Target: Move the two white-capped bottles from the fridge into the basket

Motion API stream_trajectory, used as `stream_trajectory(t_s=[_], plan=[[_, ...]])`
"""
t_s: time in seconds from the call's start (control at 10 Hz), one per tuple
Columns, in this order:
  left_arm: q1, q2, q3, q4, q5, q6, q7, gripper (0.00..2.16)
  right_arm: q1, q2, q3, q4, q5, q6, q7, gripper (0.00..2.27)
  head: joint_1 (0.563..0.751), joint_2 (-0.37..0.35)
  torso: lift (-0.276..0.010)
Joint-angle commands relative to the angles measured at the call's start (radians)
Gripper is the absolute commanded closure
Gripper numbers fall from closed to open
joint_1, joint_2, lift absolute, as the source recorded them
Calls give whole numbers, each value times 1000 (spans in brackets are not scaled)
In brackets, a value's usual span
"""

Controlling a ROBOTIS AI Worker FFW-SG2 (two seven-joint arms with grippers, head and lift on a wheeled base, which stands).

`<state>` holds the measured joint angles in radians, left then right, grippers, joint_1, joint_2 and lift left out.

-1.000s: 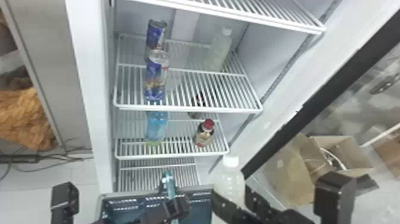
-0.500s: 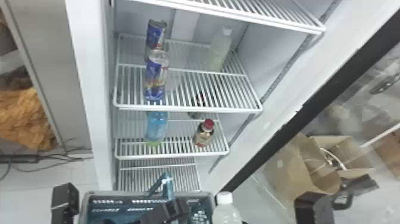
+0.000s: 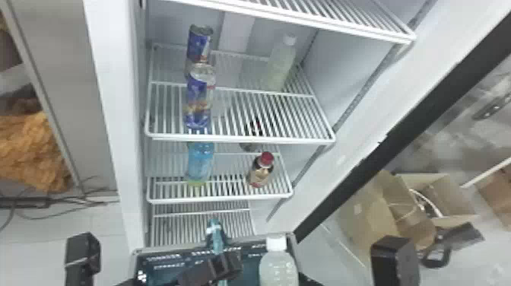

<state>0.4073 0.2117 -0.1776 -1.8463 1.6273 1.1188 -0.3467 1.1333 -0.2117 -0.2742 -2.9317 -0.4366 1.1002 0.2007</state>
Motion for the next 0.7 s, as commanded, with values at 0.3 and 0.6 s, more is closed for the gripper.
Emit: stream_trajectory(t_s=[0.3, 0.6], plan=[[0, 0, 0, -1, 2, 0, -2, 1185, -14, 0, 1, -7, 0, -8, 8, 455, 695, -350, 0], [0, -2, 0, -1, 2, -2, -2, 1185, -26, -3, -3, -7, 8, -55, 9, 460, 695, -350, 0]])
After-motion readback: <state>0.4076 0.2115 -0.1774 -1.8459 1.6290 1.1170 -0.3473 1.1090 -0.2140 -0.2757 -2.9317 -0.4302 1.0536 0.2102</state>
